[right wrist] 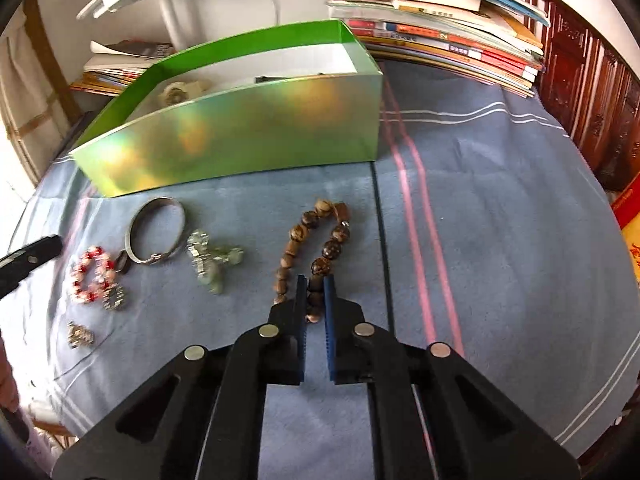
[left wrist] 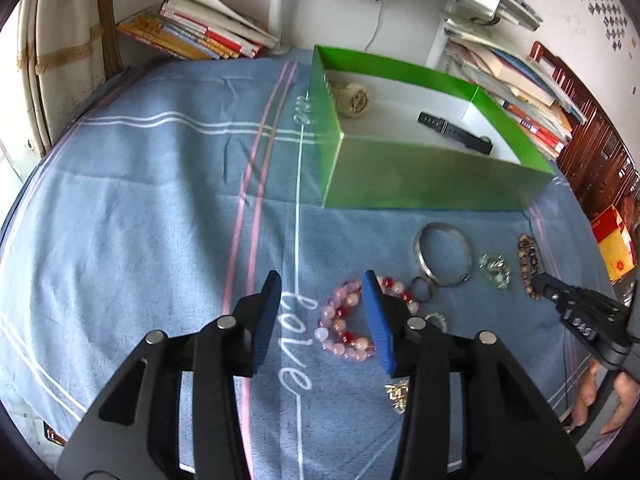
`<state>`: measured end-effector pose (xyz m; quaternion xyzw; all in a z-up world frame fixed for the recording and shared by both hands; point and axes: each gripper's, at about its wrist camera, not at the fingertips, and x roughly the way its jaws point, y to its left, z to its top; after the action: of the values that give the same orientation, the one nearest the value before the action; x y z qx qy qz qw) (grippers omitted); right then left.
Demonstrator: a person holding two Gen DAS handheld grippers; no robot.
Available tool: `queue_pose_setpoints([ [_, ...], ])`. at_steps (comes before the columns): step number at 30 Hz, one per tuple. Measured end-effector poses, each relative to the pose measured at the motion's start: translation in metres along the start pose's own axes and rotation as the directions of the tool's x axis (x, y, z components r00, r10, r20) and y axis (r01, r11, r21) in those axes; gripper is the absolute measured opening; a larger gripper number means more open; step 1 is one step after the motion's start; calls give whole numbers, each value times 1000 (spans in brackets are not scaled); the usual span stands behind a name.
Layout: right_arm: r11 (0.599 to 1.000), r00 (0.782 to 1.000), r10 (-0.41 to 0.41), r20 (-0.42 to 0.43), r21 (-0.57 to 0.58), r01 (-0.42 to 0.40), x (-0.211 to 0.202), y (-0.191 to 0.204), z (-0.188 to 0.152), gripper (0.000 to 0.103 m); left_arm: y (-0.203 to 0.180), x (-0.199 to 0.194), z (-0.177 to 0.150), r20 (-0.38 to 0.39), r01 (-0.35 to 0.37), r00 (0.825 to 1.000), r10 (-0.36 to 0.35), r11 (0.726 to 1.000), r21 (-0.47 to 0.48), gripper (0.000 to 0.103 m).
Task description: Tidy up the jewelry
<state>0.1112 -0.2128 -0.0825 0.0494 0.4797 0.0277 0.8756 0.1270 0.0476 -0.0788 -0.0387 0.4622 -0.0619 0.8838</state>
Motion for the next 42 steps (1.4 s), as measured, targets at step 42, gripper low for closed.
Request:
queue_pose_setpoints([
  [42, 992, 996, 81, -23, -96, -83, 19, 53, 10, 10, -39, 25, -18, -91, 78, 994, -68, 990, 113, 16],
])
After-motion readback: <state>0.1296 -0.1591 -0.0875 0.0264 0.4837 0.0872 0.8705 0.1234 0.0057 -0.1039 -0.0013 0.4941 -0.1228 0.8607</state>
